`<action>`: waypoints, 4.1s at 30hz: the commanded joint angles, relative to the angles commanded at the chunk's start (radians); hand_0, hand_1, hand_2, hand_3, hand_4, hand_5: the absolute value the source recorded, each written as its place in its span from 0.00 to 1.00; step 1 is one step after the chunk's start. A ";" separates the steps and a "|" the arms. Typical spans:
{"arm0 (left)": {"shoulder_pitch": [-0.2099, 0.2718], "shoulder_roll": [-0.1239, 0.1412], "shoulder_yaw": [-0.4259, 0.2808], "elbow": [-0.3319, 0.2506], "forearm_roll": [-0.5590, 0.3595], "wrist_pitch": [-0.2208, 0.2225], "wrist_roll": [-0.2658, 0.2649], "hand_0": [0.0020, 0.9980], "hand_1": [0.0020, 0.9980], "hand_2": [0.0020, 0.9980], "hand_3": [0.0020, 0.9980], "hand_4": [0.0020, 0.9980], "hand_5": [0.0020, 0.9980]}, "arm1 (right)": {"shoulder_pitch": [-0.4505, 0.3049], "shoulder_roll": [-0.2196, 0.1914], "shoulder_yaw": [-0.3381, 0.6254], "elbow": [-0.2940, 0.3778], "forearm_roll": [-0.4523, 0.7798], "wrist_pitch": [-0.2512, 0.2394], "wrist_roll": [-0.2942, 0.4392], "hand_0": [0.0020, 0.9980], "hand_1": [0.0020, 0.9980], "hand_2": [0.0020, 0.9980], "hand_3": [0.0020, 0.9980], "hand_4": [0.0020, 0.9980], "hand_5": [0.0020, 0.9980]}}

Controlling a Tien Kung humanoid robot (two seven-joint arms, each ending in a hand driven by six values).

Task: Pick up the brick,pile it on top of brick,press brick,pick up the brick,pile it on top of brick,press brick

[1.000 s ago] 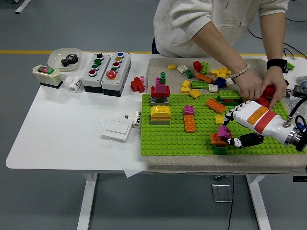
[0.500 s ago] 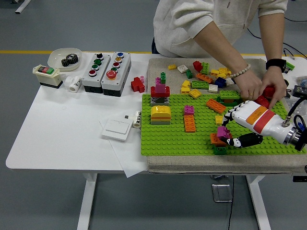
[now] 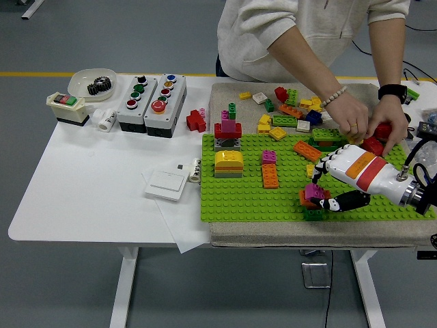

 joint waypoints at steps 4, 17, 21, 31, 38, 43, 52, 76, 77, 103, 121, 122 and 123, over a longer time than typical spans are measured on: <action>0.000 0.000 0.000 0.000 0.000 0.000 0.000 0.75 0.74 0.74 0.59 0.65 0.67 | 0.003 0.002 -0.001 0.000 0.000 -0.001 0.000 0.42 0.52 0.55 0.52 0.76 0.59; 0.003 0.000 -0.005 0.000 0.008 0.000 0.004 0.75 0.74 0.74 0.59 0.65 0.67 | 0.004 0.009 -0.004 -0.005 -0.004 0.000 -0.005 0.42 0.53 0.56 0.52 0.77 0.58; 0.004 0.000 -0.008 0.001 0.013 0.000 0.006 0.75 0.74 0.74 0.59 0.65 0.67 | 0.002 0.012 -0.002 -0.005 -0.003 0.000 -0.005 0.42 0.53 0.56 0.52 0.78 0.59; 0.008 0.001 -0.010 0.001 0.018 -0.001 0.008 0.75 0.74 0.74 0.59 0.65 0.67 | -0.001 0.016 0.000 -0.009 0.000 -0.002 -0.003 0.42 0.53 0.56 0.52 0.78 0.58; 0.008 0.001 -0.009 0.001 0.016 0.000 0.006 0.75 0.74 0.74 0.59 0.65 0.67 | 0.000 0.015 0.003 -0.009 0.000 -0.003 -0.004 0.41 0.53 0.56 0.52 0.79 0.58; 0.007 0.001 -0.007 0.002 0.011 0.000 0.004 0.75 0.74 0.74 0.59 0.65 0.67 | 0.001 0.015 0.004 -0.009 -0.001 -0.003 -0.004 0.41 0.53 0.56 0.52 0.79 0.58; 0.005 0.000 -0.004 0.002 0.004 0.001 0.001 0.75 0.74 0.74 0.59 0.65 0.67 | 0.004 0.017 0.008 -0.009 0.000 -0.002 -0.003 0.40 0.53 0.56 0.52 0.79 0.59; 0.000 0.001 0.002 0.002 -0.007 0.001 -0.003 0.75 0.74 0.74 0.59 0.65 0.67 | 0.007 0.028 0.014 -0.022 -0.001 -0.004 -0.004 0.40 0.53 0.56 0.52 0.79 0.59; 0.000 0.001 0.002 0.002 -0.007 0.001 -0.003 0.75 0.74 0.74 0.59 0.65 0.67 | 0.008 0.027 0.015 -0.020 -0.002 -0.004 -0.004 0.40 0.53 0.56 0.52 0.79 0.59; 0.009 0.001 -0.006 0.005 0.005 0.001 0.001 0.75 0.74 0.74 0.59 0.65 0.67 | -0.051 -0.009 0.107 0.095 0.022 0.007 -0.030 0.46 0.53 0.57 0.52 0.79 0.59; 0.023 0.003 -0.016 0.006 0.025 -0.001 0.006 0.75 0.74 0.74 0.59 0.65 0.67 | -0.191 -0.040 0.232 0.244 0.084 0.117 -0.138 0.71 0.70 0.75 0.64 0.89 0.69; 0.023 0.003 -0.016 0.006 0.025 -0.001 0.006 0.75 0.74 0.74 0.59 0.65 0.67 | -0.202 -0.041 0.243 0.253 0.087 0.117 -0.136 0.73 0.71 0.75 0.64 0.87 0.68; 0.023 0.003 -0.015 0.006 0.024 -0.001 0.006 0.75 0.74 0.74 0.59 0.65 0.67 | -0.209 -0.042 0.251 0.259 0.090 0.116 -0.133 0.73 0.71 0.75 0.64 0.87 0.68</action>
